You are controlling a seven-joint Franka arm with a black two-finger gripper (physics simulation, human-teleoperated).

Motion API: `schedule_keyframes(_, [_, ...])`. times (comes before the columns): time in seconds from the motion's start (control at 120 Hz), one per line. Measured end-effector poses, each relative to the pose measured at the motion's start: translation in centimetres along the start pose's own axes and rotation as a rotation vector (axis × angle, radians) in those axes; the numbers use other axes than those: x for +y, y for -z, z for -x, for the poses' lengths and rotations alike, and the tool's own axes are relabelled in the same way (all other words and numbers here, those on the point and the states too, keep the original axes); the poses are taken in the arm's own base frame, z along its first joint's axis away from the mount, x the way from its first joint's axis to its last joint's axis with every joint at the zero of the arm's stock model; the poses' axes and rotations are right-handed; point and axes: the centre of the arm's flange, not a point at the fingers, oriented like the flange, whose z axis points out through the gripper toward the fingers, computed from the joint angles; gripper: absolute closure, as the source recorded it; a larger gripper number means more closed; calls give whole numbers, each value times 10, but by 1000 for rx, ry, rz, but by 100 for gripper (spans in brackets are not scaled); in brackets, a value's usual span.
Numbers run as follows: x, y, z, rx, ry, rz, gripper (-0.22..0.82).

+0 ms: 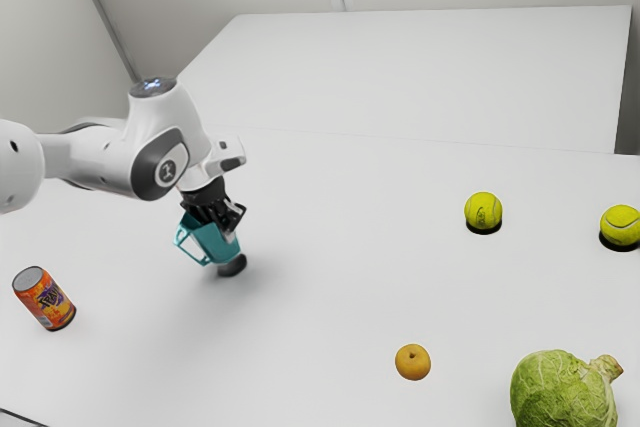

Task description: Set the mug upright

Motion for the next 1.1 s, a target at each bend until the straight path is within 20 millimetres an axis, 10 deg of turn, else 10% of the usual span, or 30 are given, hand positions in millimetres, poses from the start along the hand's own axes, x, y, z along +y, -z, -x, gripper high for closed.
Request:
schedule_keyframes(0.625, [10,-33,2,-59,63,7,78])
schedule_keyframes(1.1, [14,-1,1,0,63,13,32])
